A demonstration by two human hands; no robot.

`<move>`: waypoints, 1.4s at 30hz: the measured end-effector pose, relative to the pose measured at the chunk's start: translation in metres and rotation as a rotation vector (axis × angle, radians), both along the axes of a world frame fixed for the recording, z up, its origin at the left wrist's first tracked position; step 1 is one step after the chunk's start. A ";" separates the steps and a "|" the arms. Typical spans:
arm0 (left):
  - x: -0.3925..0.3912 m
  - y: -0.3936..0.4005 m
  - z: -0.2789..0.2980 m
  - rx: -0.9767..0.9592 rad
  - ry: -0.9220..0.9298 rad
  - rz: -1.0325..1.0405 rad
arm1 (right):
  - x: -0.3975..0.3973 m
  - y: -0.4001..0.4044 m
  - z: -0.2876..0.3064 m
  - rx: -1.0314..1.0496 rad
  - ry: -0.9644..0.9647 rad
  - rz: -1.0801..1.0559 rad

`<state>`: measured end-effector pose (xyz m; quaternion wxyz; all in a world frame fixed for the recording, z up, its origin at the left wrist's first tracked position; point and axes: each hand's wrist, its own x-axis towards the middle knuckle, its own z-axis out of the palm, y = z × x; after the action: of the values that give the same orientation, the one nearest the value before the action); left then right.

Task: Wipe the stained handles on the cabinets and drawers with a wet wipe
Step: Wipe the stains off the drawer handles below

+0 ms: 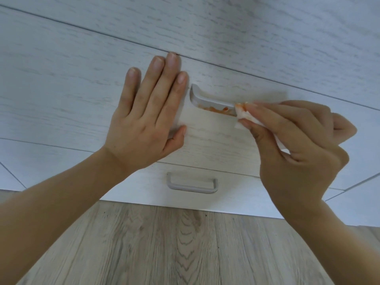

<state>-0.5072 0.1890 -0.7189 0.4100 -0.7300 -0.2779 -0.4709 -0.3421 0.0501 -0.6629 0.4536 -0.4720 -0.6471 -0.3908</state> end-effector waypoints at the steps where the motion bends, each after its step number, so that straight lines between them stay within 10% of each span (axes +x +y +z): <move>1: 0.000 0.000 0.000 -0.005 -0.001 -0.001 | -0.001 0.000 0.000 0.006 0.011 0.004; 42: -0.007 -0.003 -0.020 -0.033 0.047 -0.032 | -0.015 0.008 0.001 -0.027 0.048 0.085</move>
<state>-0.5140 0.1858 -0.7387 0.3967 -0.7518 -0.2645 -0.4555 -0.3570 0.0576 -0.6622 0.4788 -0.4593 -0.6608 -0.3508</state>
